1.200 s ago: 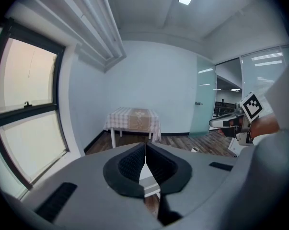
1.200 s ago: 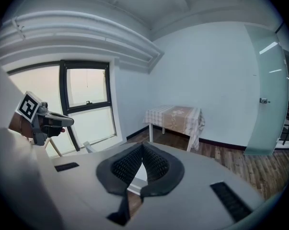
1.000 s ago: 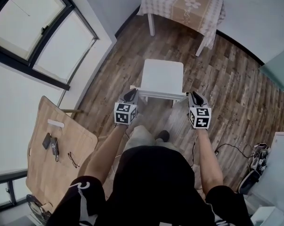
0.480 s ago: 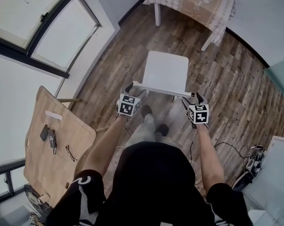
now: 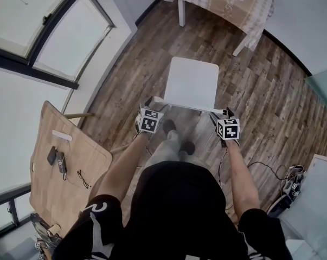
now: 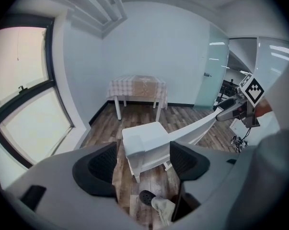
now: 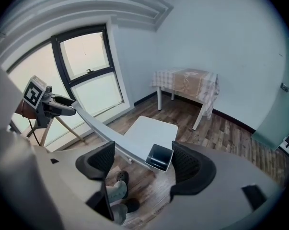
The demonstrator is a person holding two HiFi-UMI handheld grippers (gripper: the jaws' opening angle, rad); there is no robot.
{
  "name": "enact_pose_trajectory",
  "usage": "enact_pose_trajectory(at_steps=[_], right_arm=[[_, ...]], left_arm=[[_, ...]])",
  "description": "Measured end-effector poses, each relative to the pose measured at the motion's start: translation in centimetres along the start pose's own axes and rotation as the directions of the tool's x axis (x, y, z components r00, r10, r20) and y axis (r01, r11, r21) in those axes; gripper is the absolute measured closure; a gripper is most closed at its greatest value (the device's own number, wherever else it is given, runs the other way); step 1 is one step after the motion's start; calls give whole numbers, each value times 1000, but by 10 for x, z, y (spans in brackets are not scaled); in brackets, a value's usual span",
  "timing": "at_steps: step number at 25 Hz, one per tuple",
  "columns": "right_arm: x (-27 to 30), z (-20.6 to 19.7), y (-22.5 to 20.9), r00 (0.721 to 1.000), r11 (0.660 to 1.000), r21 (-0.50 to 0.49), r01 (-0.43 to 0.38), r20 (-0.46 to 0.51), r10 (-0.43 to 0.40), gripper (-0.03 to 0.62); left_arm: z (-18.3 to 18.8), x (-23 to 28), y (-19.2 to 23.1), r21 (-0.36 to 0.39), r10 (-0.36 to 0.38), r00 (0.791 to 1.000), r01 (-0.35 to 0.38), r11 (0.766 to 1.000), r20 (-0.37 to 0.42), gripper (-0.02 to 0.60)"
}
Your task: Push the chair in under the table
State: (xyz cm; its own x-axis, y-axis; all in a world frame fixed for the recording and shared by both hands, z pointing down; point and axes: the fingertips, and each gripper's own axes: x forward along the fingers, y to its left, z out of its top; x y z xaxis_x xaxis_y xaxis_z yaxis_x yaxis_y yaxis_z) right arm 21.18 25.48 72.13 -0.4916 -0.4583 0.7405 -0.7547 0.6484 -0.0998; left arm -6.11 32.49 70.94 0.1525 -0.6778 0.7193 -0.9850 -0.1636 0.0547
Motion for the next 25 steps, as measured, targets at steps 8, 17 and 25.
enact_pose_trajectory(at_steps=[8,17,25], right_arm=[[5,2,-4,1000,1000,17,-22,-21,23,201],[10,2,-4,998,999,23,-48,-27,48,194],[15,6,-4,998,998,23,-53,-33,54,189]], left_arm=[[11,13,-3,-12,-68,998,67,998,-15,241],[11,19,-4,4,-115,991,116,993,-67,241],[15,23,1,3,-113,991,113,994,-75,241]])
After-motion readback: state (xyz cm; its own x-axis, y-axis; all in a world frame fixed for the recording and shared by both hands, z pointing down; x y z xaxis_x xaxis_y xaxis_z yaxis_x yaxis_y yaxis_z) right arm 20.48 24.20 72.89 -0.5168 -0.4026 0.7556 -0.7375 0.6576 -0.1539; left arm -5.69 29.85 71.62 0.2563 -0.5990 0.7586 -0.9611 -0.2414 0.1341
